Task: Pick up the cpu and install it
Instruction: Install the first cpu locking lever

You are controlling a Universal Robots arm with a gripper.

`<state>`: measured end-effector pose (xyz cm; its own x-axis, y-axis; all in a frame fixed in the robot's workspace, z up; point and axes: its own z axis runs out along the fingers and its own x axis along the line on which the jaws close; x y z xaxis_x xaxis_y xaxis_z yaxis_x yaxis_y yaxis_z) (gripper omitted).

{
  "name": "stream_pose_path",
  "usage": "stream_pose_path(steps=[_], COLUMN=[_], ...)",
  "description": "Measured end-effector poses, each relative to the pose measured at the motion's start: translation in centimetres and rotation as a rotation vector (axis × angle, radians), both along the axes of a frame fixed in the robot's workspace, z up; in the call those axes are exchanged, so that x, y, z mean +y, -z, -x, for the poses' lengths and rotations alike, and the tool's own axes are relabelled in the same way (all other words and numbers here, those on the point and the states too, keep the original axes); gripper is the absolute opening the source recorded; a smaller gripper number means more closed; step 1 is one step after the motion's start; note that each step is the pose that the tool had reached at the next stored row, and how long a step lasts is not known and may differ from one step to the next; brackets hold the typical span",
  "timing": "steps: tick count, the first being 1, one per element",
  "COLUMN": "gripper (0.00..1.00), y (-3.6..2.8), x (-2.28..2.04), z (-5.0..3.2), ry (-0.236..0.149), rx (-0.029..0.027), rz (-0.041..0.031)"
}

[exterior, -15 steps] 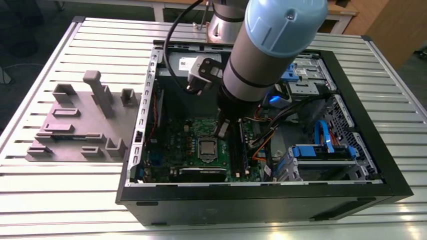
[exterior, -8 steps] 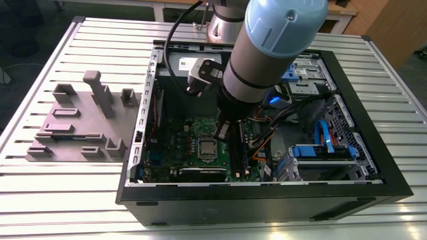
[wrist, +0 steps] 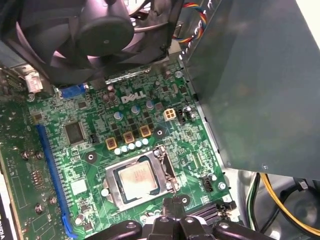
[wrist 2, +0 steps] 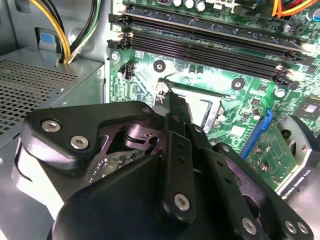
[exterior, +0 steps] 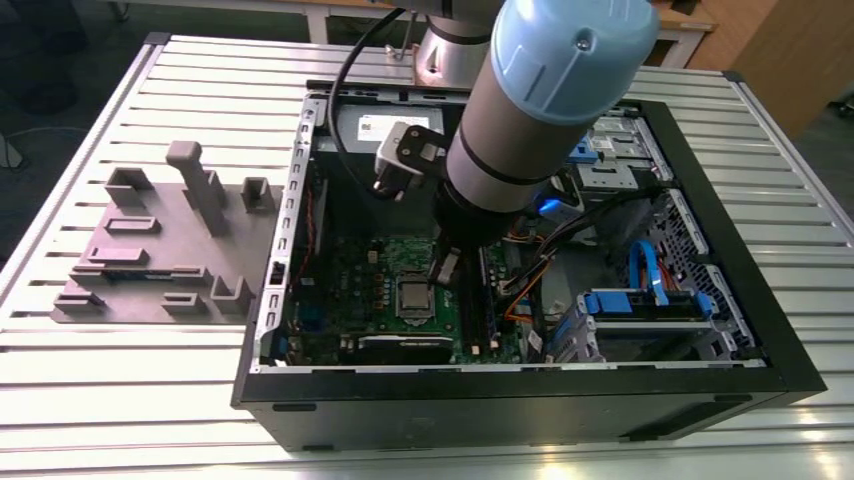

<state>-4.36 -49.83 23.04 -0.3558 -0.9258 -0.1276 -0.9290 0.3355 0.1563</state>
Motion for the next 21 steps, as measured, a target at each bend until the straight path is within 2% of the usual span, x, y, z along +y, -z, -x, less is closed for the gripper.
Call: stream_pose_path(steps=[3,7,13,21], gripper=[0.1,0.1,0.1,0.1], y=[0.0,0.04,0.06,0.11], x=[-0.07,-0.12,-0.26,-0.94], z=[0.0,0.0,-0.14,-0.15], ry=[-0.018,-0.037,-0.048,-0.056], rx=[-0.0028,-0.0074,-0.008,-0.0081], rz=[0.0003,-0.0029,-0.0041,-0.0042])
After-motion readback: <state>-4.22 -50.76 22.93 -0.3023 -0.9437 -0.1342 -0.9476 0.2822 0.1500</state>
